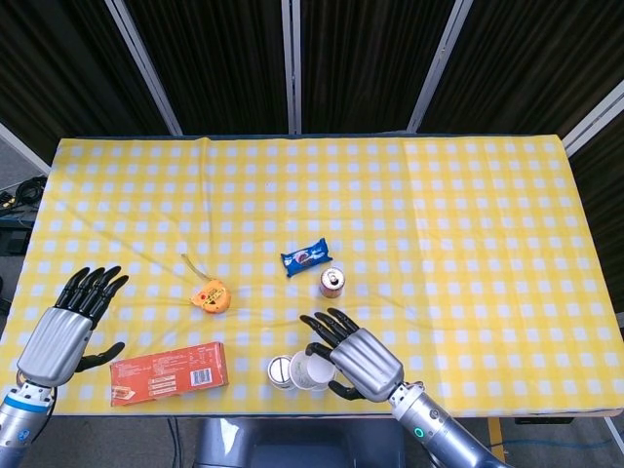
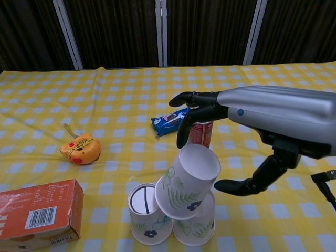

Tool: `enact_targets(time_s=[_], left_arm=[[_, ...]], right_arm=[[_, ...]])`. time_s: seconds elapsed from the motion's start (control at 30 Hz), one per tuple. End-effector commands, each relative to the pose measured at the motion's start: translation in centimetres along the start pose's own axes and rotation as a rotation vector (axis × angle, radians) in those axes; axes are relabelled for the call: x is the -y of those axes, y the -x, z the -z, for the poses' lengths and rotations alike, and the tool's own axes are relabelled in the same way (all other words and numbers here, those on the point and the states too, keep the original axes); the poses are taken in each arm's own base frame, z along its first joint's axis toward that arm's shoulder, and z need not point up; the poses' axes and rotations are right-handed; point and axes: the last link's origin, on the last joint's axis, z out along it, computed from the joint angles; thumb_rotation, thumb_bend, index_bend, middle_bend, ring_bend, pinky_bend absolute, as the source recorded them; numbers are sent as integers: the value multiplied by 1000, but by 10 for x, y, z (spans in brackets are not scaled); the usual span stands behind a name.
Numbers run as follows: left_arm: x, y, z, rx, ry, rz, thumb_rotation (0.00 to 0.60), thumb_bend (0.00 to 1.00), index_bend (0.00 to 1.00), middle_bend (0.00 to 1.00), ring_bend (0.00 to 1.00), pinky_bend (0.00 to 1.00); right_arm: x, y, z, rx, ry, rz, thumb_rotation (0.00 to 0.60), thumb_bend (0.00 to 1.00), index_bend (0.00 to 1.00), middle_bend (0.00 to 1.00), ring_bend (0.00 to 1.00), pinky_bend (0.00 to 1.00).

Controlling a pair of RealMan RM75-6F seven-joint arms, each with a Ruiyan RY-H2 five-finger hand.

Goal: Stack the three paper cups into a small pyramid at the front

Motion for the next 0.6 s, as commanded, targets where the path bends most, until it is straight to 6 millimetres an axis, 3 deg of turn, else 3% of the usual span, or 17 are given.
enact_targets(time_s=[0.03, 0.37, 0.6], left_arm=[[0, 0, 0, 0, 1, 0, 600, 181, 31, 0, 0, 0], [0, 0, 0, 0, 0, 0, 600, 182, 31, 0, 0, 0], [1, 0, -1, -1, -4, 0, 600, 181, 31, 0, 0, 0]], right_arm=[[0, 0, 0, 0, 3, 0, 600, 180, 308, 0, 0, 0], [1, -1, 1, -1, 4, 4, 600, 164, 260, 0, 0, 0], [-4, -16, 8, -25, 41, 61, 600, 161, 201, 0, 0, 0]])
